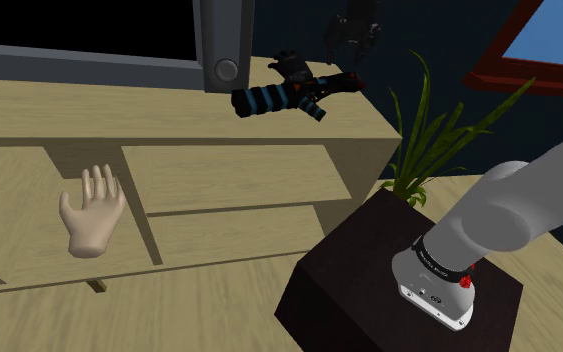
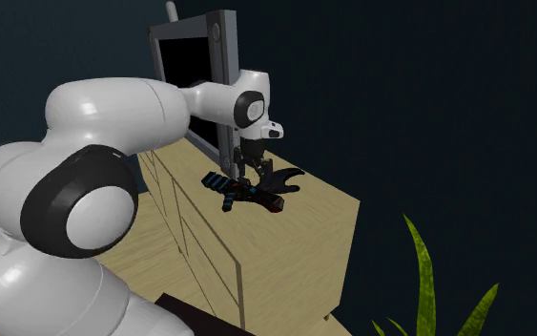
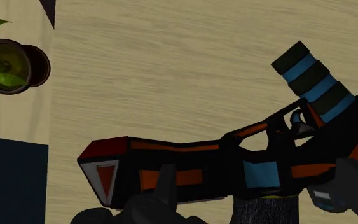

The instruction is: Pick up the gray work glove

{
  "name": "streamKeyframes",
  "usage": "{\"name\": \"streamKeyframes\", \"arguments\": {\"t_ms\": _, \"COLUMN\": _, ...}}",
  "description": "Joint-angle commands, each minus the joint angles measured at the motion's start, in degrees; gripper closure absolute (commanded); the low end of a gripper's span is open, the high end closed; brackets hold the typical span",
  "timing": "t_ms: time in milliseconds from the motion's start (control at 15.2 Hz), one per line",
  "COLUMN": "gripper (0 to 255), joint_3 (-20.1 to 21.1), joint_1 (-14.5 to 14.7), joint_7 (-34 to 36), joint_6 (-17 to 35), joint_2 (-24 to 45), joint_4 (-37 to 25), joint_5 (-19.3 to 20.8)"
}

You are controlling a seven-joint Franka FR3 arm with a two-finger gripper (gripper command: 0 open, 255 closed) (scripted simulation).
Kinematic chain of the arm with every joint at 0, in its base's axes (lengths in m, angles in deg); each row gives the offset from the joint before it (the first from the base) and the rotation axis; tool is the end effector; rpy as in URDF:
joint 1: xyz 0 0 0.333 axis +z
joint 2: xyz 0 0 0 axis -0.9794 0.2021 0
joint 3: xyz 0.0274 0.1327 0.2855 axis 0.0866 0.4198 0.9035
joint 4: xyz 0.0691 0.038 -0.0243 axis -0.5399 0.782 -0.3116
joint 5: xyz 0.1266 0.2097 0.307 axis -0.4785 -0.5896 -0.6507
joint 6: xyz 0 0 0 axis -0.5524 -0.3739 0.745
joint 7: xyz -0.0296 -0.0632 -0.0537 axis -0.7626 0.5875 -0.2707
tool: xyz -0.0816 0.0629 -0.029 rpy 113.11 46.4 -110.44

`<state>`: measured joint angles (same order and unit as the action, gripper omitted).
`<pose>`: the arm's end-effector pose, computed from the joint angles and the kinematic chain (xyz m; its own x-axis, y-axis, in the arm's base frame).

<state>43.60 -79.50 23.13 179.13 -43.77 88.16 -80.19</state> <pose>0.4611 -0.0315 0.5796 0.9496 -0.3132 0.0132 -0.3113 -0.9471 -0.0784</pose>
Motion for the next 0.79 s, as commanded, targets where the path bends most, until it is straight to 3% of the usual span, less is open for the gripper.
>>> {"name": "streamKeyframes", "arguments": {"t_ms": 0, "gripper": 0, "joint_3": -0.3, "joint_1": -0.2, "joint_7": 1.3, "joint_6": 1.1, "joint_2": 4.5, "joint_4": -3.7, "joint_5": -1.0}}
{"name": "streamKeyframes", "arguments": {"t_ms": 726, "gripper": 0, "joint_3": -2.7, "joint_1": -2.6, "joint_7": 7.2, "joint_6": 0.4, "joint_2": 28.9, "joint_4": -30.5, "joint_5": -7.3}}
